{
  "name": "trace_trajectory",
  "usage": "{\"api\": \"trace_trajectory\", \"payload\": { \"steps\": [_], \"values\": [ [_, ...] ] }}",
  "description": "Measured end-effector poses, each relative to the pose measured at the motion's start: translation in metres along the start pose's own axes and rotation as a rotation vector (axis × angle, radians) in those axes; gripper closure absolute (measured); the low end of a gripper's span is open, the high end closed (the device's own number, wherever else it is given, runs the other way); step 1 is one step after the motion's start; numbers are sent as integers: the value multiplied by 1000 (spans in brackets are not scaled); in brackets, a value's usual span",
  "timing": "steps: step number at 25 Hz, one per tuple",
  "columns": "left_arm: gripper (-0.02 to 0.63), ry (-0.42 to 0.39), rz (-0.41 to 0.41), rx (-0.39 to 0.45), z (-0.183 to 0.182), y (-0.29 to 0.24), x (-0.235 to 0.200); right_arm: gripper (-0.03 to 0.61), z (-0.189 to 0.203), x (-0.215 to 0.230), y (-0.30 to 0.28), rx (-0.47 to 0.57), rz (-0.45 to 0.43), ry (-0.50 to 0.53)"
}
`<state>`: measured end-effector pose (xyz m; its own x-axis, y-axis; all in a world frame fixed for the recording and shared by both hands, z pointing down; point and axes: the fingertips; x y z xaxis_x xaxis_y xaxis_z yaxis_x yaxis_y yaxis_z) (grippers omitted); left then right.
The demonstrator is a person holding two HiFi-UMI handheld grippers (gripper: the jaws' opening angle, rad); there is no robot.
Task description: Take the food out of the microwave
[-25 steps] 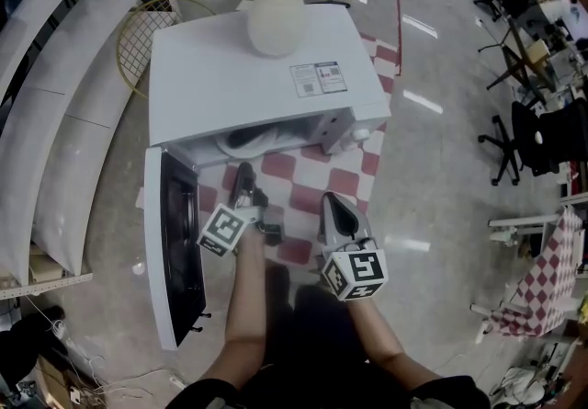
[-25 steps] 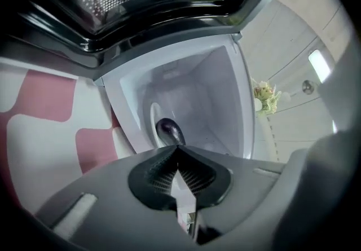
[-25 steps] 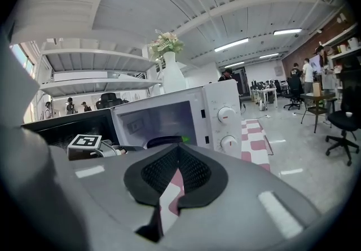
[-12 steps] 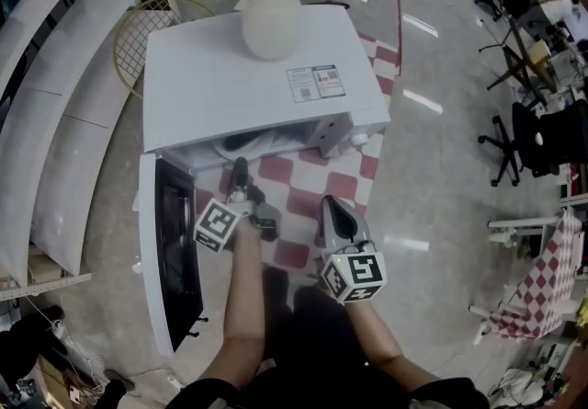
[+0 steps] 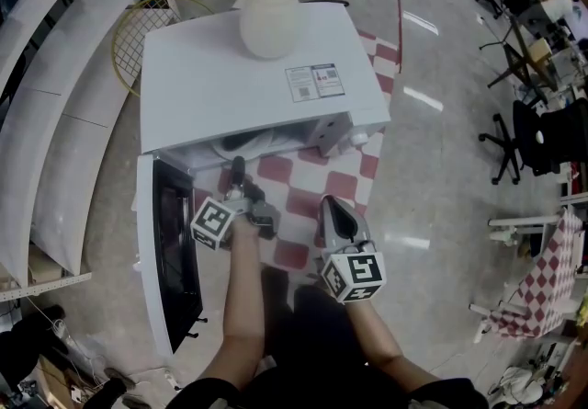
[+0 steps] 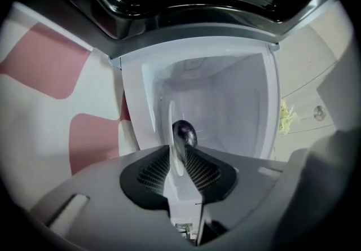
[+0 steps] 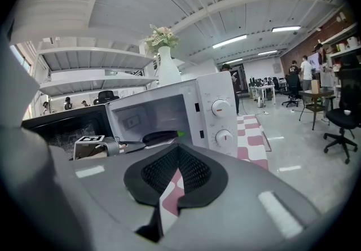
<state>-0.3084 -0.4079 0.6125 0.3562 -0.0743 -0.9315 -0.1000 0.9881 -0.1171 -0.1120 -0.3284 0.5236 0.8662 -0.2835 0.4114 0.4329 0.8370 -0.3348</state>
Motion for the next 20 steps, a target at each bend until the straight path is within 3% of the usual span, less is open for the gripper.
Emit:
{"api": "trace_trajectory", "payload": {
  "steps": [8,20],
  "values": [
    [525,17,-25,-26,2,-10,-4,578,2,3,-1,-5,8,4],
    [580,57,-34,-36,3,-13,-6,578,3,6,2,-10,12,8]
  ]
}}
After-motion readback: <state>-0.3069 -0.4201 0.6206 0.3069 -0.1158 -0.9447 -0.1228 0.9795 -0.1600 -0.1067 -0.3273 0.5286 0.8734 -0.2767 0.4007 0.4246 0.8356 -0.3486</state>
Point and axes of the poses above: the fingertips, and each gripper's own axes: y backward along the fingers, x to its right, z out of its underside, and after that the axes turned 13 degrees about -y, right-handed
